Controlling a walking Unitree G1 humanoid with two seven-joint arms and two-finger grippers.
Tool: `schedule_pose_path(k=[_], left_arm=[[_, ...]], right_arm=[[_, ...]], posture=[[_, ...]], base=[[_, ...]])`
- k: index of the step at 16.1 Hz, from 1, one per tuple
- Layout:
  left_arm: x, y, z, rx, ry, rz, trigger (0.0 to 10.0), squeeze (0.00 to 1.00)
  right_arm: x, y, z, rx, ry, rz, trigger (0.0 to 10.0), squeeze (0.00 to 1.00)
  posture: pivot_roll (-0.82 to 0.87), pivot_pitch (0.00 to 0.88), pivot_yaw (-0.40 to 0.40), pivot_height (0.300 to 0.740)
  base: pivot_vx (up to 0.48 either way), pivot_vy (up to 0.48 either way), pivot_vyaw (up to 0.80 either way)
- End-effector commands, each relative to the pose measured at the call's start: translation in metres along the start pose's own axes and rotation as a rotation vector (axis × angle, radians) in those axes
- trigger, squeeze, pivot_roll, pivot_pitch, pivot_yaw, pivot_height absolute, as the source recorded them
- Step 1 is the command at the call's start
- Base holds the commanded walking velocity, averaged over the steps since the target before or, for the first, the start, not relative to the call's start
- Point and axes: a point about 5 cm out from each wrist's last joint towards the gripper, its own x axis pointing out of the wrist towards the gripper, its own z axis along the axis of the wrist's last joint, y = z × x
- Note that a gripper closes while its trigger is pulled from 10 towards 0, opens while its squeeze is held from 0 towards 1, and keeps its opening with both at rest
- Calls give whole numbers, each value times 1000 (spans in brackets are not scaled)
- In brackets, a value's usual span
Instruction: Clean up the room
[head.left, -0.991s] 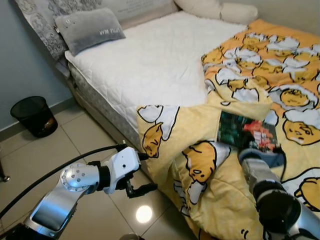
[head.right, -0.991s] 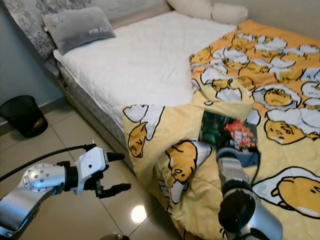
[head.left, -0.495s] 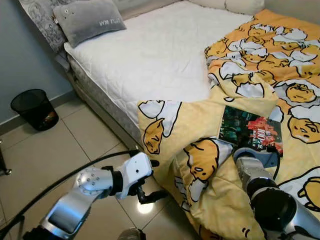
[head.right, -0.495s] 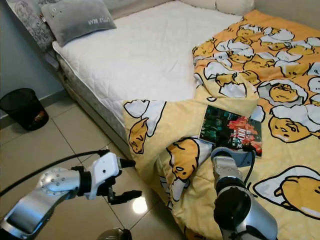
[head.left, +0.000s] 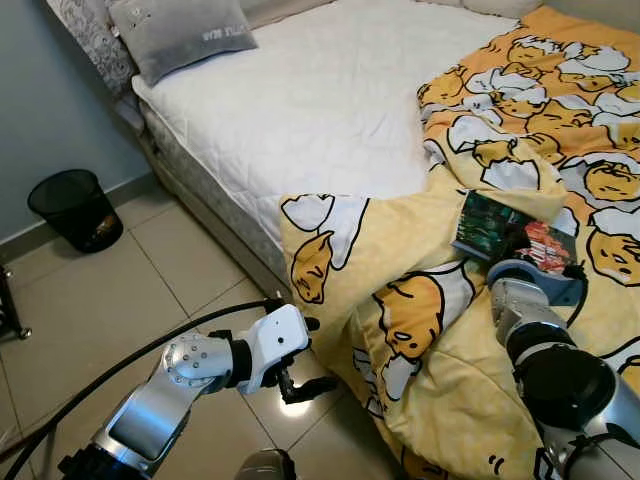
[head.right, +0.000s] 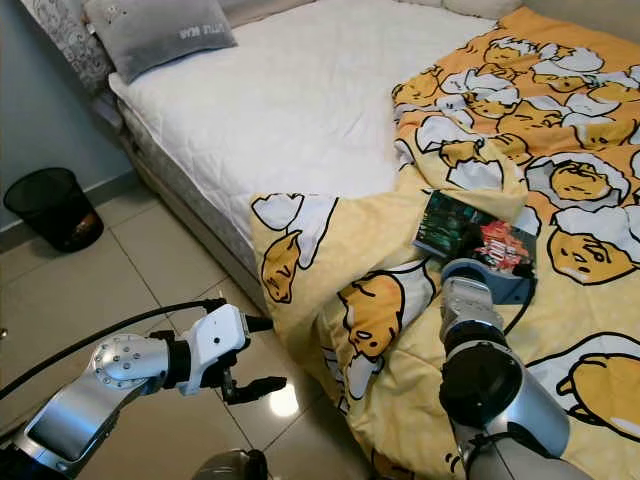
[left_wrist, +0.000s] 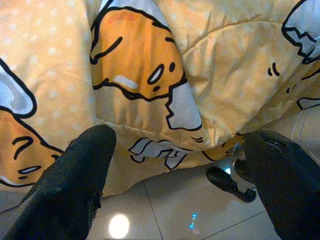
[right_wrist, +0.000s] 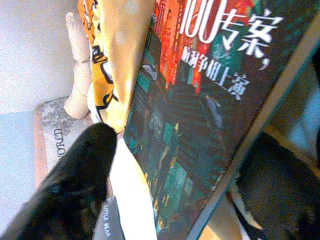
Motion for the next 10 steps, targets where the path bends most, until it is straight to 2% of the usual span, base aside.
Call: schedule_pose_path(k=[1,3,4,8,10], left_arm=[[-4,2,-2,6,-4,20,10000,816],[-16,8,-3,-1,-32,53,10000,816],[-17,8,-4,1,-31,53,10000,816],[-16,8,-6,1,-33,56,10000,816],[-10,7,-5,3,-39,56,10000,816]], right_arm=[[2,6,0,-4,1,20,0,0],[2,6,5,-19,-21,0,0,0],[2,6,6,-18,-26,-6,0,0],[2,6,5,-20,-24,-9,0,0],[2,6,4,-21,-23,-11,0,0]], posture=[[291,122,60,740],[294,125,52,740],[294,125,52,740],[291,123,49,740],[290,117,51,740]], base=[[0,0,0],[0,0,0],[0,0,0],[0,0,0],[0,0,0]])
